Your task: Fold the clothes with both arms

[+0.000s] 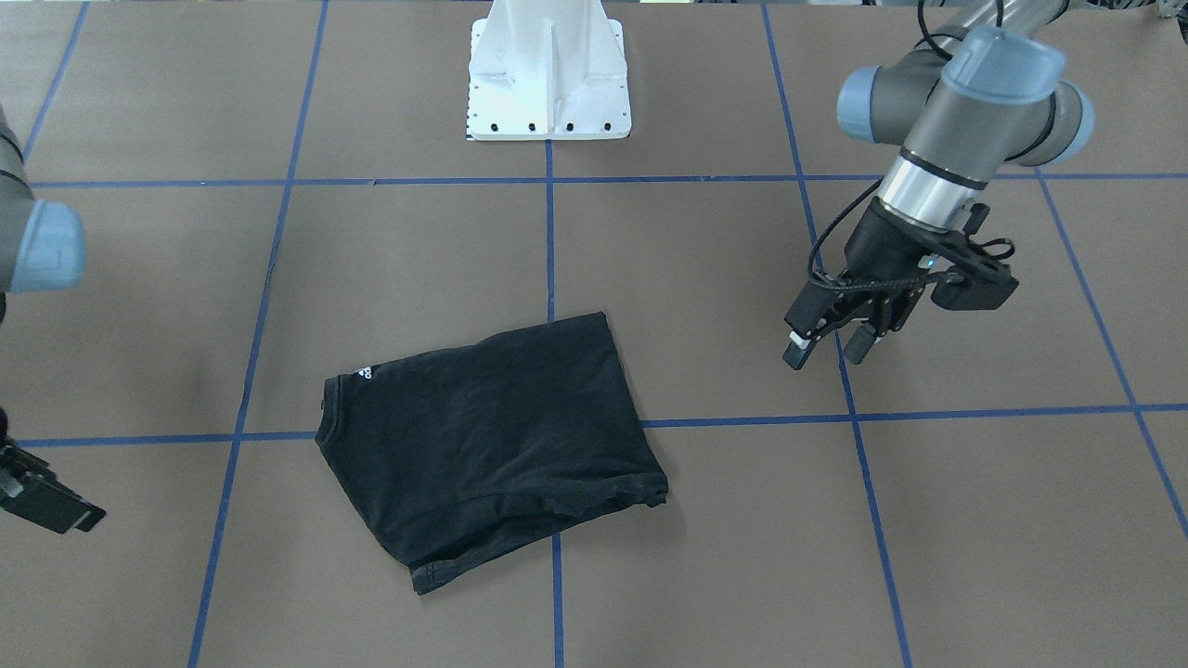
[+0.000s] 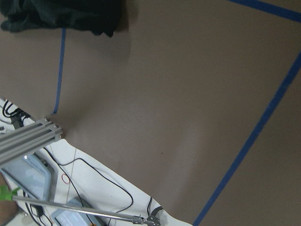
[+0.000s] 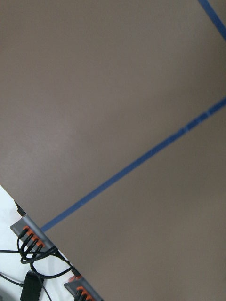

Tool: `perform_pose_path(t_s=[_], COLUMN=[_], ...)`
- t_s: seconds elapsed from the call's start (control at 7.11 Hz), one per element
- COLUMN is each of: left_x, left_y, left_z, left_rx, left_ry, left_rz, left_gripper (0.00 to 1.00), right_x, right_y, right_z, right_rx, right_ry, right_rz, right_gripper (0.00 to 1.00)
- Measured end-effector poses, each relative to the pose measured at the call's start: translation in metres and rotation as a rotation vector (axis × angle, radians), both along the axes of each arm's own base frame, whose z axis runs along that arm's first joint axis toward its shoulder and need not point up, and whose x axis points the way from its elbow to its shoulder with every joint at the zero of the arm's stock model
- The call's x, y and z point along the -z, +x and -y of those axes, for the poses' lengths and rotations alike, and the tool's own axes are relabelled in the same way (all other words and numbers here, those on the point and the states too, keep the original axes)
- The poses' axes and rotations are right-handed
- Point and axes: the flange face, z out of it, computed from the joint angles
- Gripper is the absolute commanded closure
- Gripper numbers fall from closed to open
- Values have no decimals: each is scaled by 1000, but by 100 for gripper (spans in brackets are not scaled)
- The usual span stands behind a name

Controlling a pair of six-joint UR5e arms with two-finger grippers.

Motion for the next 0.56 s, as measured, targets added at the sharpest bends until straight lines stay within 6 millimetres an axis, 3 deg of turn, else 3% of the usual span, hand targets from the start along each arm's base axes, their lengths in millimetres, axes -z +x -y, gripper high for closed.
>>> perform_pose_path(t_s=[0.14, 0.42, 0.56], left_x=[-24, -103, -134], left_y=[-40, -132, -167], left_z=[-13, -28, -31], left_rx=[-89, -248, -308], left_ry=[104, 291, 336], left_rz=[96, 323, 409], left_gripper=[0, 0, 0], right_x=[-30, -91, -128], right_y=[47, 131, 169], right_z=[-17, -52, -75], right_rx=[88, 257, 347], right_ry=[70, 166, 199], right_rz=[-33, -99, -121], right_gripper=[0, 0, 0])
